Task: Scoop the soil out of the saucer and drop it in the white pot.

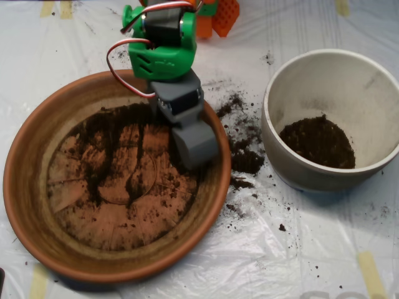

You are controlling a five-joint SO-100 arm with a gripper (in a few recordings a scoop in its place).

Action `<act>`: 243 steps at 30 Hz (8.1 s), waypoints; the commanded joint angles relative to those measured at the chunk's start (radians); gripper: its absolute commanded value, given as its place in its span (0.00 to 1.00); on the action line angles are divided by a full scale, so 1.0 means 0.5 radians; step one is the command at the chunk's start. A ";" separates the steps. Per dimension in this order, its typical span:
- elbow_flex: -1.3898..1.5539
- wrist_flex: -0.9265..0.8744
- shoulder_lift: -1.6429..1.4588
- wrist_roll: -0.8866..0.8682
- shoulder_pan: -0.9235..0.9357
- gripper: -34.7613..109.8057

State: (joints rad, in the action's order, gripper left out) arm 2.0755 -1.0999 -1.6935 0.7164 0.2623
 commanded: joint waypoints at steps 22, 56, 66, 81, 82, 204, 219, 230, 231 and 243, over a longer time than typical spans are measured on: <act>0.206 0.337 -0.089 0.144 -0.071 0.40; -0.328 -0.258 -0.408 -0.138 -0.025 0.24; -0.798 -0.383 -0.445 -0.896 -0.334 0.24; -1.936 -1.037 -0.129 -1.049 -0.862 0.24; -1.979 -1.046 -0.104 -1.040 -0.911 0.24; -0.939 -0.206 0.767 -0.653 0.844 0.41; -0.350 -0.052 0.380 -0.617 0.699 0.32; -0.515 -0.255 0.387 -0.687 0.494 0.24; -0.595 -0.307 0.411 -0.718 0.463 0.24; -1.620 -0.884 0.549 -1.147 0.077 0.24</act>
State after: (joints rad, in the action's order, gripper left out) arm 1.4281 -1.4788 -1.3959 0.1687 0.3298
